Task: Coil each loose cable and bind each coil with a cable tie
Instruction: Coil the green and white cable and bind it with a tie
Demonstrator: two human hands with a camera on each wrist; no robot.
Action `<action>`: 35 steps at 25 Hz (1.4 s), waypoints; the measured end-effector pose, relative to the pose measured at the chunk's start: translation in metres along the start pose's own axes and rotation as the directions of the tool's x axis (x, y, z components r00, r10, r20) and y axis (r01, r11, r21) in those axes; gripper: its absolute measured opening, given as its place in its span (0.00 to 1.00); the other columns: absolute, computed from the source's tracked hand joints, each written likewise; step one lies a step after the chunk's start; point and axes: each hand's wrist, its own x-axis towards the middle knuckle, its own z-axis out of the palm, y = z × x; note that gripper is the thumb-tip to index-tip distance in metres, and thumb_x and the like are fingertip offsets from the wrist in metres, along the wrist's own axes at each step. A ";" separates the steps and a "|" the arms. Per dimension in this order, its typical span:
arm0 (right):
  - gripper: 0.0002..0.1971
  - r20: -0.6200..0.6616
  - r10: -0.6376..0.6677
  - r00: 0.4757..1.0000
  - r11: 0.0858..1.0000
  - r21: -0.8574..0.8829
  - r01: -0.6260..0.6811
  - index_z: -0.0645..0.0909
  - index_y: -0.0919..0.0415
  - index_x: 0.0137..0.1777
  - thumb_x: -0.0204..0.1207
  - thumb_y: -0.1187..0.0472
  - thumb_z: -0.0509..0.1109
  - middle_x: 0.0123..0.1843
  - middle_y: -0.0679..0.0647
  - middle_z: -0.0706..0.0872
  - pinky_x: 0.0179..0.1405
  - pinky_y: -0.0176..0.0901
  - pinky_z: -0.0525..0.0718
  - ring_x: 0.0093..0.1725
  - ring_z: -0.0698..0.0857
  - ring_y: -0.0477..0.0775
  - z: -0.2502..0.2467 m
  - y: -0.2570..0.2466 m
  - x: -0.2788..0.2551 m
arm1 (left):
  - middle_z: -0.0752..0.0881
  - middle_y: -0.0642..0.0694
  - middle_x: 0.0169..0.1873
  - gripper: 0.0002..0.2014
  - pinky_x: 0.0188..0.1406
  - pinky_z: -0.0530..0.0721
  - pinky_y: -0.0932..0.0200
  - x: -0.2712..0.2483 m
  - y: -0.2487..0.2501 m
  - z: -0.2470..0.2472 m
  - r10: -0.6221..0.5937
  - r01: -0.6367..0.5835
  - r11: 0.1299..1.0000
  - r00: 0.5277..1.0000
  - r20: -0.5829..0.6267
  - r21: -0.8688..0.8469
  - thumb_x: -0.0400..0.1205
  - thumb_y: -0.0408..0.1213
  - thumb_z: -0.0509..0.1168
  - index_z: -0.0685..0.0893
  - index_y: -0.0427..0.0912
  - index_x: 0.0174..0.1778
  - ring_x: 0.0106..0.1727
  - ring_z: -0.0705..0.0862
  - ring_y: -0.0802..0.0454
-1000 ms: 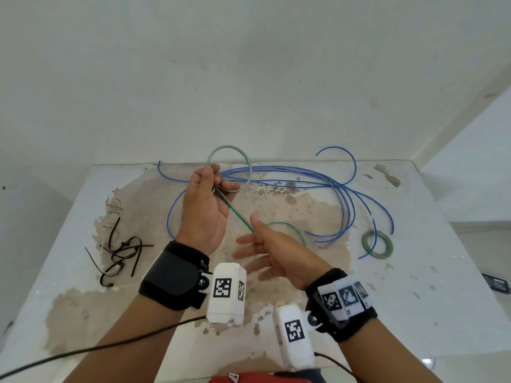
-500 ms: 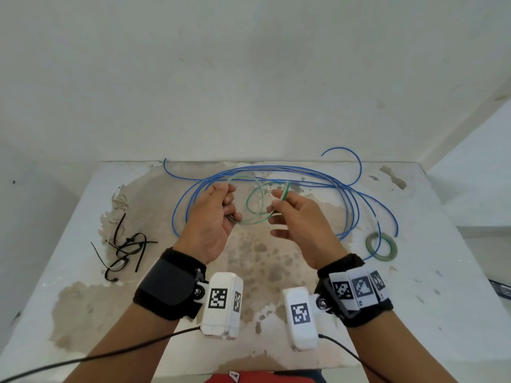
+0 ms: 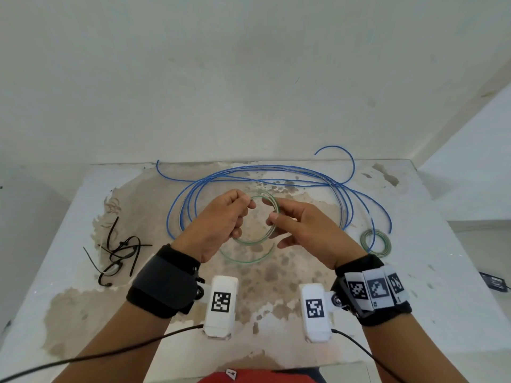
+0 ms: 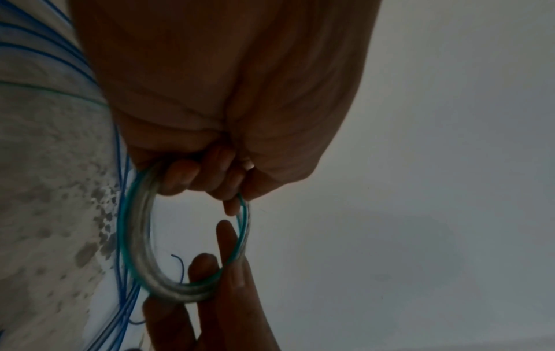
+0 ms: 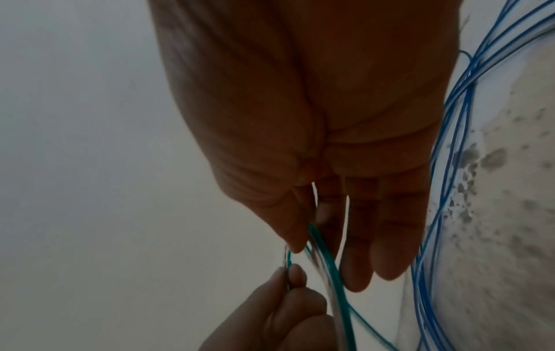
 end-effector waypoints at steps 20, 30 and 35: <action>0.08 -0.079 -0.118 0.990 0.974 -0.204 0.100 0.88 0.45 0.60 0.85 0.49 0.70 0.43 0.50 0.93 0.36 0.42 0.88 0.40 0.93 0.51 0.008 0.004 -0.003 | 0.75 0.63 0.16 0.18 0.35 0.71 0.55 0.007 -0.008 0.022 0.055 -0.015 0.976 0.983 -0.177 0.219 0.88 0.48 0.61 0.81 0.44 0.35 0.25 0.70 0.59; 0.09 -0.289 -0.157 0.944 0.984 -0.125 0.126 0.93 0.49 0.55 0.79 0.50 0.77 0.39 0.47 0.92 0.26 0.38 0.81 0.36 0.93 0.47 0.017 0.010 0.001 | 0.82 0.61 0.26 0.10 0.41 0.74 0.55 0.008 -0.010 0.030 0.099 -0.070 0.986 0.976 -0.194 0.152 0.89 0.49 0.59 0.70 0.54 0.64 0.34 0.76 0.59; 0.04 -0.326 -0.195 0.925 0.974 -0.175 0.144 0.93 0.44 0.50 0.80 0.50 0.76 0.38 0.45 0.93 0.29 0.30 0.79 0.35 0.93 0.45 0.015 0.009 0.006 | 0.78 0.53 0.36 0.12 0.41 0.73 0.53 0.013 -0.017 0.030 0.062 -0.040 0.992 0.981 -0.182 0.120 0.90 0.49 0.55 0.81 0.48 0.51 0.35 0.73 0.55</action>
